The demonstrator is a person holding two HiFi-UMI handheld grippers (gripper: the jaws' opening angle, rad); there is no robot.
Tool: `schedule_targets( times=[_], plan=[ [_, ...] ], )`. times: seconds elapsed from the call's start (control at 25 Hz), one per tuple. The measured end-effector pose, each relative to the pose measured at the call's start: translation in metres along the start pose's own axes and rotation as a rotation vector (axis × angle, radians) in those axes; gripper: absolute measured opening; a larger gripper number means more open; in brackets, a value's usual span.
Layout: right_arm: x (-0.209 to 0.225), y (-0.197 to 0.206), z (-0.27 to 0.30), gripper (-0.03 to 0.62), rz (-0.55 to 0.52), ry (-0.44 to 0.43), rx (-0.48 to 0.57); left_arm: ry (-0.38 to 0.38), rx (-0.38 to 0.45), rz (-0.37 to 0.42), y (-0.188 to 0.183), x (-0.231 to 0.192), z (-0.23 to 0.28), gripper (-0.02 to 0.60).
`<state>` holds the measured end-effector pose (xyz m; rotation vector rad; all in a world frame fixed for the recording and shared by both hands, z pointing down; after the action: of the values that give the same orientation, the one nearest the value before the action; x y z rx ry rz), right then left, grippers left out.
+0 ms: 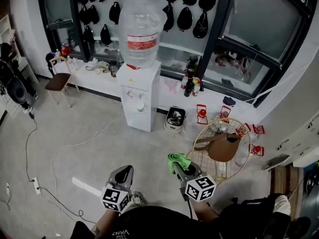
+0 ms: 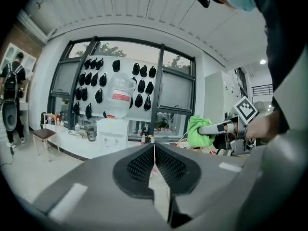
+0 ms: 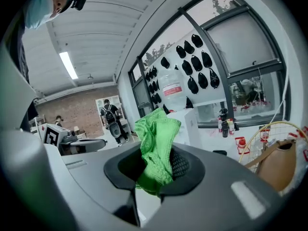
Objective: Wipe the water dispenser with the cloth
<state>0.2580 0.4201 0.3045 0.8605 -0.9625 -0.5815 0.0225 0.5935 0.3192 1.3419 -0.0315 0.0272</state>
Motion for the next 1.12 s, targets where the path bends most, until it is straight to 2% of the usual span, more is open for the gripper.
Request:
schedule_targets(
  times=[0.12,0.28,0.44,0.56,0.8,1.12],
  plan=[
    [-0.008,-0.006,0.033,0.091,0.012,0.03,0.025,0.023,0.018,0.052,-0.003,-0.042,0.009,0.003],
    [-0.018,-0.011,0.068,0.091,0.038,0.065,0.054,0.092,0.016,0.087,-0.008,-0.082,0.023,0.003],
    [-0.013,-0.017,0.092,0.091,0.062,0.093,0.058,0.131,0.006,0.086,-0.009,-0.103,0.049,0.003],
    [0.006,-0.026,0.105,0.091,0.073,0.105,0.045,0.144,0.007,0.074,-0.01,-0.104,0.077,0.002],
    [0.055,-0.059,0.149,0.091,0.039,0.058,0.022,0.073,0.011,0.07,-0.022,-0.116,0.137,0.002],
    [0.123,-0.113,0.19,0.091,0.001,-0.003,0.004,-0.023,0.034,0.066,-0.049,-0.108,0.217,0.002]
  ],
)
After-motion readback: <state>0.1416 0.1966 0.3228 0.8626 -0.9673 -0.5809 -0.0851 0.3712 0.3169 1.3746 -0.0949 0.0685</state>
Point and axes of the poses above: the fingertips, and each gripper's own axes: z forward along the fingers, x to its right, y out of its underside, the point moved 9 cm from there along -z, backward along the fingers, and after that the axes turned 11 degrees about z, right-handed, at the moved point
